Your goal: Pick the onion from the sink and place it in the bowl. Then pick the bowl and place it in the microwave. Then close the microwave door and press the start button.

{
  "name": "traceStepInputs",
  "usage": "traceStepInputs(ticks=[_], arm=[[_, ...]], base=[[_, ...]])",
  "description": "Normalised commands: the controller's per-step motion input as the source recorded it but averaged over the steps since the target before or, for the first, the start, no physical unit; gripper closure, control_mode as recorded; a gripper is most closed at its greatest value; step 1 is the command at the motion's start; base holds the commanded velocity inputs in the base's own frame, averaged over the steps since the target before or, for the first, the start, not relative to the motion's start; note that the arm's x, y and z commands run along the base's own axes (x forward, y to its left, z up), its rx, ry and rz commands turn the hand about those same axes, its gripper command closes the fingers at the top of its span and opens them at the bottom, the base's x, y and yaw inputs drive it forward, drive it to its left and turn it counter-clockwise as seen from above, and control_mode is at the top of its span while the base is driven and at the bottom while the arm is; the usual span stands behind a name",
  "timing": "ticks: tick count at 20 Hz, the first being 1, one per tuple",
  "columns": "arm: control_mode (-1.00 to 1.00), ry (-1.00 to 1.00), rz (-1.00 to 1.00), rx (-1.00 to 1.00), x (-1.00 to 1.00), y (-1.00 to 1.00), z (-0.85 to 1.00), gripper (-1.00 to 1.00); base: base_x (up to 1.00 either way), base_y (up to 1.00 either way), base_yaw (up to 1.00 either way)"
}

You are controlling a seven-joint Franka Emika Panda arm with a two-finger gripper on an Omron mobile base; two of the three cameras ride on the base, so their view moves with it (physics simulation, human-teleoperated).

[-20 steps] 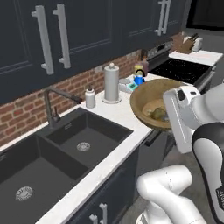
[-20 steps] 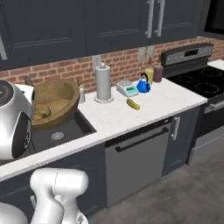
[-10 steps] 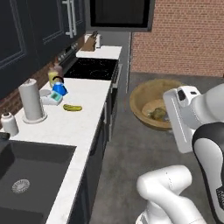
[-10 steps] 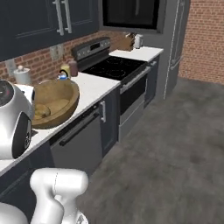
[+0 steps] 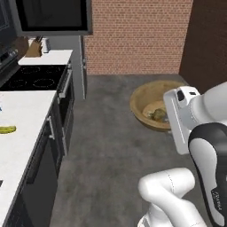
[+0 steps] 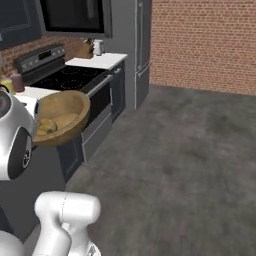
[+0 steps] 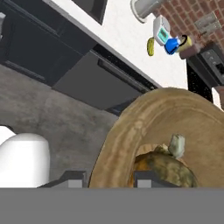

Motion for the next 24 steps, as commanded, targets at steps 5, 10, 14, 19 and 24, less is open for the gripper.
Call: traceStepInputs(ticks=[5,10,14,19,24], arm=[[1.0,0.0,0.0,0.0,0.0,0.0,0.0,1.0],[1.0,0.0,0.0,0.0,0.0,0.0,0.0,1.0],[1.0,0.0,0.0,0.0,0.0,0.0,0.0,1.0],[1.0,0.0,0.0,0.0,0.0,0.0,0.0,1.0],[1.0,0.0,0.0,0.0,0.0,0.0,0.0,1.0]], base=[[0.63,-1.0,0.03],[0.76,-1.0,0.41],[0.61,-0.89,0.61],[0.4,-0.75,0.69],[0.36,-0.61,0.75]])
